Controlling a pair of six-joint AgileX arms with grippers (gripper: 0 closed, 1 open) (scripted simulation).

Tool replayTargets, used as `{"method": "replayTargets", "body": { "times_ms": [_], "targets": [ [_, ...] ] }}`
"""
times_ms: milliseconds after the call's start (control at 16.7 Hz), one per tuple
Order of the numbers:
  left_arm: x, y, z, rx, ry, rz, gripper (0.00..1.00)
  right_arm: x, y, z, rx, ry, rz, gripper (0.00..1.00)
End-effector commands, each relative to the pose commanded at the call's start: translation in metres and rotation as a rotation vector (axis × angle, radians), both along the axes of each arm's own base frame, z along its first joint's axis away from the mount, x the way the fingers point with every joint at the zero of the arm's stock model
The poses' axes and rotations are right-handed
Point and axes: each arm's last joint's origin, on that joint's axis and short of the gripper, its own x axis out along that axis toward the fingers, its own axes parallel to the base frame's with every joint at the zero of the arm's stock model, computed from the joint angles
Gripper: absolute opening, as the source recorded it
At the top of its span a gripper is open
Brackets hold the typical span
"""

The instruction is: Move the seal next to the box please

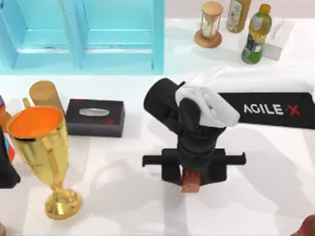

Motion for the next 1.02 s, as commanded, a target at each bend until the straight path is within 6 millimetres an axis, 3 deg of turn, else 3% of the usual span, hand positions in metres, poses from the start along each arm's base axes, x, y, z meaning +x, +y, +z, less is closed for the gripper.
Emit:
{"method": "replayTargets", "body": {
  "times_ms": [360,780,1020],
  "targets": [
    [0.000,0.000,0.000,0.000,0.000,0.000,1.00,0.001,0.000,0.002,0.002,-0.003,-0.002,0.00],
    [0.000,0.000,0.000,0.000,0.000,0.000,1.00,0.001,-0.001,0.047,-0.001,0.000,-0.003,0.00],
    [0.000,0.000,0.000,0.000,0.000,0.000,1.00,0.001,0.000,0.048,-0.002,0.002,-0.004,0.00]
  ]
}}
